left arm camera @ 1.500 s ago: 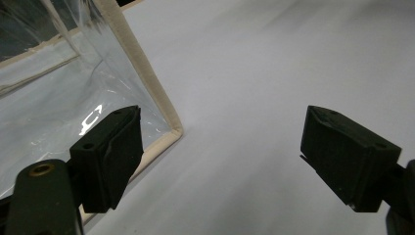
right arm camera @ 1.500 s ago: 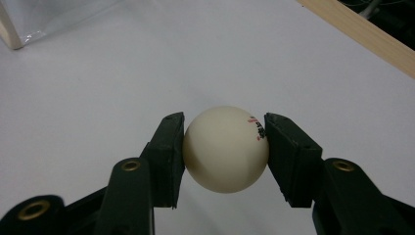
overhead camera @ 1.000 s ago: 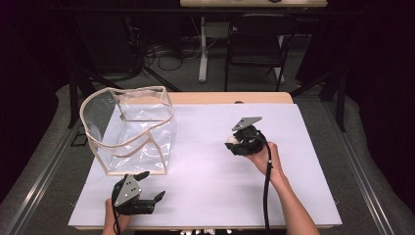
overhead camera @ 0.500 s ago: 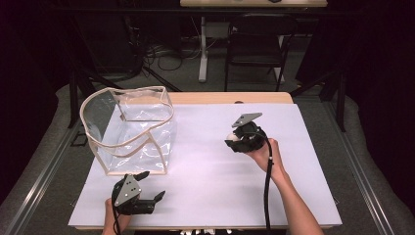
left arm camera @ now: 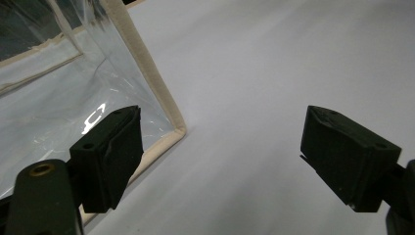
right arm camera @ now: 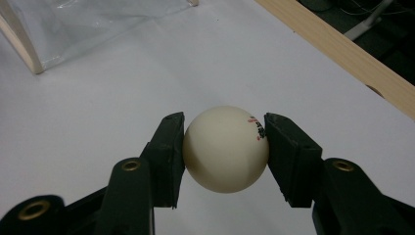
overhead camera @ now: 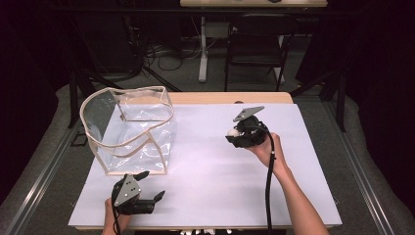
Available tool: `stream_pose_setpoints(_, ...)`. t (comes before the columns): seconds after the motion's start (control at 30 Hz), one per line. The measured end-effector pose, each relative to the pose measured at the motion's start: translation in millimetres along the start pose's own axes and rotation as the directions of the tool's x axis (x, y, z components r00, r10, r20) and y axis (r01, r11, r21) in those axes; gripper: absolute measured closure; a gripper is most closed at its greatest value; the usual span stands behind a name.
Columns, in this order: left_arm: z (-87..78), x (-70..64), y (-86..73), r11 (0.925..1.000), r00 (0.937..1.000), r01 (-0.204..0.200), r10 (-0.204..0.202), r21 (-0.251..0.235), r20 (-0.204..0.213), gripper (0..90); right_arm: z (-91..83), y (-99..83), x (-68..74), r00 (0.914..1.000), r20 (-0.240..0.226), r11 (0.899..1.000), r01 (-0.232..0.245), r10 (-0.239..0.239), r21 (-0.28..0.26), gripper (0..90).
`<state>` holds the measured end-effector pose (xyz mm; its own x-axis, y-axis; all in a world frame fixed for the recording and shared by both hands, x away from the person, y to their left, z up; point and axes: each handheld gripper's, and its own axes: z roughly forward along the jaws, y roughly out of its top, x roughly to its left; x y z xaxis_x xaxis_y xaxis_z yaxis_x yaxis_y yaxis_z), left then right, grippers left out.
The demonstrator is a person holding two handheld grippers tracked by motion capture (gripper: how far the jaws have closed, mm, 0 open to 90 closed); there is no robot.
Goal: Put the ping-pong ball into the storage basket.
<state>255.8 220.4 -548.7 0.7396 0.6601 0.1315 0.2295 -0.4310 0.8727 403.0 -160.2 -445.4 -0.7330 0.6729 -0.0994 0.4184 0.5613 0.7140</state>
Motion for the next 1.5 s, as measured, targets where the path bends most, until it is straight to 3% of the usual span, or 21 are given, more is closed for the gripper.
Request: stream_pose_setpoints(1.5,0.1,0.3,0.0,1.0,1.0,0.001,-0.001,-0.002,0.001,16.2,-22.4,34.4,-11.7,0.9994,0.022,1.0,0.025,-0.025,-0.015,51.4)
